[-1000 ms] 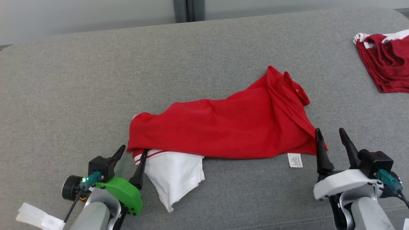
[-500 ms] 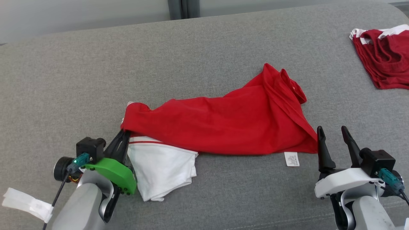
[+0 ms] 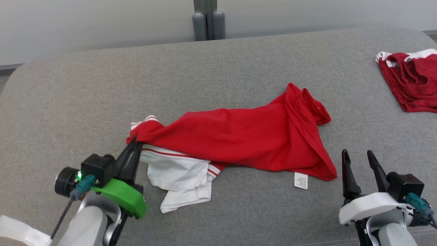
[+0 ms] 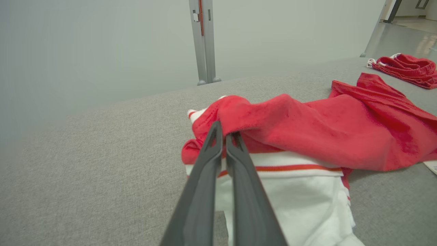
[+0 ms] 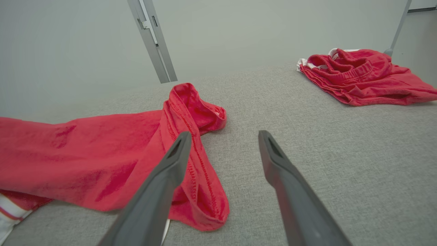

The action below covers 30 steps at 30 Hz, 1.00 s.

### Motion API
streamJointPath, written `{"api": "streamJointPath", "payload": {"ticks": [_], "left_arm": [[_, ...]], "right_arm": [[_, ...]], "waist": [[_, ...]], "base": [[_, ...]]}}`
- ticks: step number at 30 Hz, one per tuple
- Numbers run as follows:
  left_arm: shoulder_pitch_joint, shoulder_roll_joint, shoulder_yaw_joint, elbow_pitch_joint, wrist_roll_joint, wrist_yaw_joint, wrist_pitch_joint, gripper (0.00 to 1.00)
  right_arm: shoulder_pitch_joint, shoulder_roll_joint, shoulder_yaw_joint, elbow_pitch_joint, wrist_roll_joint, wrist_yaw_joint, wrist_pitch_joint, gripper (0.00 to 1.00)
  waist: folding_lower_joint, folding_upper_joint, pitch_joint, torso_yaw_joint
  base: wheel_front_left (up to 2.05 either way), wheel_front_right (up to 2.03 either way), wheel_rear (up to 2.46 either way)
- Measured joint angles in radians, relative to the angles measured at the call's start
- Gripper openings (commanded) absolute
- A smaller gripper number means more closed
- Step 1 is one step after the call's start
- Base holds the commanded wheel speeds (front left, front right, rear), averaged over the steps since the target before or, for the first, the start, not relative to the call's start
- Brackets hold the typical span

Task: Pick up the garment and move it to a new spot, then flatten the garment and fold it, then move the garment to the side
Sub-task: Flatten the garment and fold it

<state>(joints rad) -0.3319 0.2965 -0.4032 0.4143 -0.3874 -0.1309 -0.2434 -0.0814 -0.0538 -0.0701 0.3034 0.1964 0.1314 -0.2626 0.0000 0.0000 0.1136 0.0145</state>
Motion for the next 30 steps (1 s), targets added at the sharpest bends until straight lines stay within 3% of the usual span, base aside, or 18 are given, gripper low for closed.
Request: {"api": "streamJointPath", "payload": {"ticks": [7, 16, 21, 28, 29, 30], "left_arm": [[0.156, 0.030, -0.027, -0.255, -0.030, 0.036, 0.121, 0.00], [0.253, 0.069, -0.032, -0.602, -0.045, 0.117, 0.288, 0.00], [0.345, 0.065, -0.055, -0.616, -0.072, 0.141, 0.323, 0.00], [0.421, 0.024, -0.092, -0.456, -0.120, 0.134, 0.302, 0.00], [0.418, 0.021, -0.097, -0.417, -0.119, 0.129, 0.299, 0.10], [0.417, 0.022, -0.103, -0.382, -0.113, 0.122, 0.293, 0.86]], "right_arm": [[0.034, 0.001, -0.020, -0.003, 0.013, 0.000, 0.000, 1.00], [0.042, 0.002, -0.029, 0.001, 0.015, 0.000, 0.000, 1.00], [0.042, 0.002, -0.022, 0.004, 0.016, 0.000, 0.000, 1.00], [0.046, 0.002, -0.028, 0.008, 0.022, 0.000, 0.000, 1.00], [0.046, 0.002, -0.027, 0.009, 0.022, 0.000, 0.000, 1.00], [0.046, 0.002, -0.026, 0.009, 0.022, 0.000, 0.000, 1.00]], "waist": [[0.0000, 0.0000, -0.027, 0.035], [0.0000, 0.0000, -0.039, 0.093], [0.0000, 0.0000, -0.038, 0.100], [0.0000, 0.0000, -0.035, 0.096], [0.0000, 0.0000, -0.034, 0.095], [0.0000, 0.0000, -0.034, 0.093]], "base": [[0.00, 0.00, 0.00], [0.00, 0.00, 0.00], [0.00, 0.00, 0.00], [0.00, 0.00, 0.00], [0.00, 0.00, 0.00], [0.00, 0.00, 0.00]]}}
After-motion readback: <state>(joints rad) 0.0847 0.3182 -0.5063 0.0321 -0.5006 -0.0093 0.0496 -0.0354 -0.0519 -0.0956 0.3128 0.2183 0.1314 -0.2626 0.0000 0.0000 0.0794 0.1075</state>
